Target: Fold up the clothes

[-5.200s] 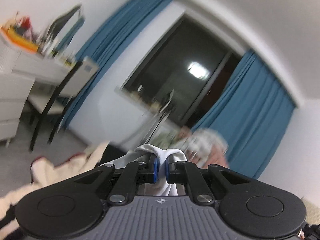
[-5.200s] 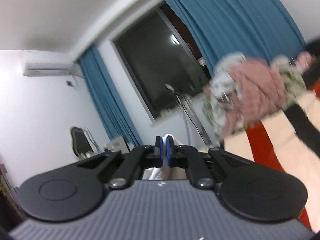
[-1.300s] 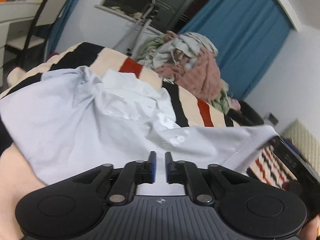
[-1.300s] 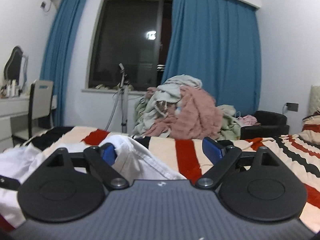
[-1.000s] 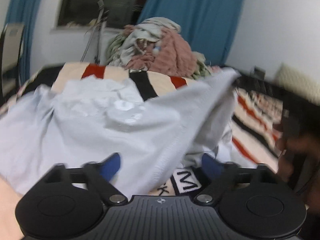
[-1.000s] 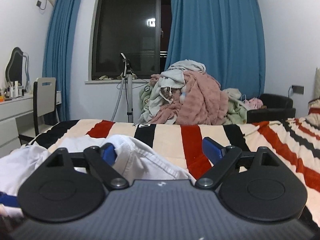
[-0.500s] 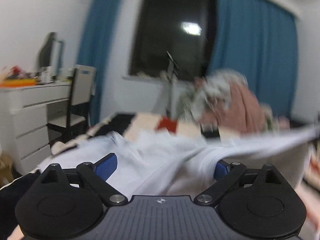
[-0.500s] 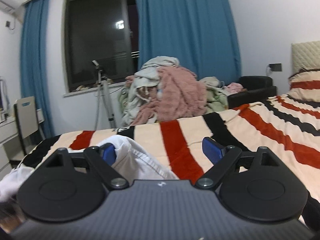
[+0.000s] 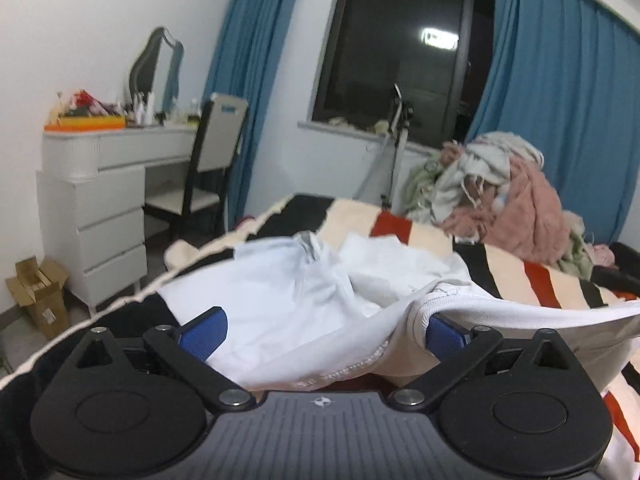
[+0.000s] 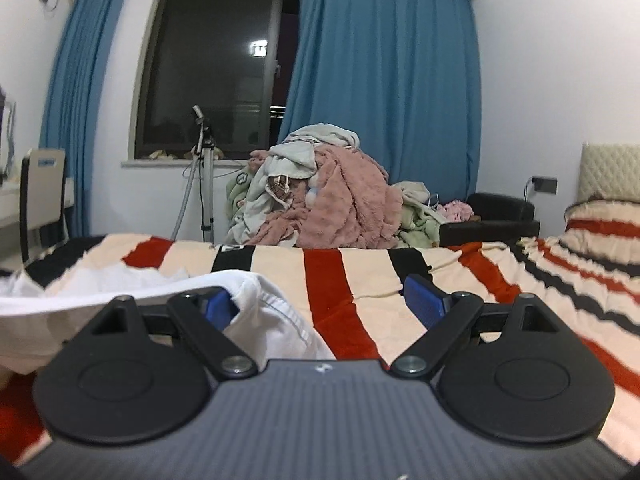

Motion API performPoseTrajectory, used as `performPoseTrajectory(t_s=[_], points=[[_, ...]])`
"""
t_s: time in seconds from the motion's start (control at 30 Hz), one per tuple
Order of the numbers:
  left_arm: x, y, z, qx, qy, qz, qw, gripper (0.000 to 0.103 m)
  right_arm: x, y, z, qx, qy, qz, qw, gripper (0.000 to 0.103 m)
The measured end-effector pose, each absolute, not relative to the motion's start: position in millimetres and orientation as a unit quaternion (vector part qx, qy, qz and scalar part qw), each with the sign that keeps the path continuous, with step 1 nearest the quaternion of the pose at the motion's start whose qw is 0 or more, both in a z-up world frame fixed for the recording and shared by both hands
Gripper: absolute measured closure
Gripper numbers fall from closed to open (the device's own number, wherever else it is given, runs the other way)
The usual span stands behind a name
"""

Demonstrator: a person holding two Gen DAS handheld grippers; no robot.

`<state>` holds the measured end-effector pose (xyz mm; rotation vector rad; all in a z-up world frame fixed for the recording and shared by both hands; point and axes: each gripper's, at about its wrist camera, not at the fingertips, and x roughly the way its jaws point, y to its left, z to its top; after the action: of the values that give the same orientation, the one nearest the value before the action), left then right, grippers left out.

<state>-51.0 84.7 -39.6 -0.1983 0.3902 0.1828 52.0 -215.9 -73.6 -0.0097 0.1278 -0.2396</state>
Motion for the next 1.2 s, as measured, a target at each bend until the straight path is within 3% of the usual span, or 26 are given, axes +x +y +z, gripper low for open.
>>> performPoseTrajectory(t_s=[0.17, 0.4, 0.7, 0.93, 1.1, 1.2], points=[[-47, 83, -46, -0.117, 0.239, 0.035, 0.963, 0.001, 32, -217, -63, 0.004, 0.056, -0.11, 0.992, 0.015], [-22, 60, -68, -0.07, 0.29, -0.007, 0.954, 0.001, 7, -210, -51, 0.001, 0.025, -0.097, 0.995, 0.015], [-9, 26, -78, 0.039, 0.244, -0.002, 0.969, 0.001, -2, -207, -48, 0.003, 0.001, -0.081, 0.997, 0.015], [-24, 89, -54, -0.127, 0.152, 0.103, 0.975, 0.0, 15, -209, -61, -0.007, 0.037, -0.081, 0.996, 0.015], [-42, 105, -45, -0.162, 0.128, 0.136, 0.969, 0.0, 47, -202, -87, -0.036, 0.145, -0.083, 0.985, 0.015], [-55, 100, -39, -0.15, 0.113, 0.137, 0.973, 0.0, 44, -203, -84, -0.015, 0.133, -0.091, 0.987, 0.015]])
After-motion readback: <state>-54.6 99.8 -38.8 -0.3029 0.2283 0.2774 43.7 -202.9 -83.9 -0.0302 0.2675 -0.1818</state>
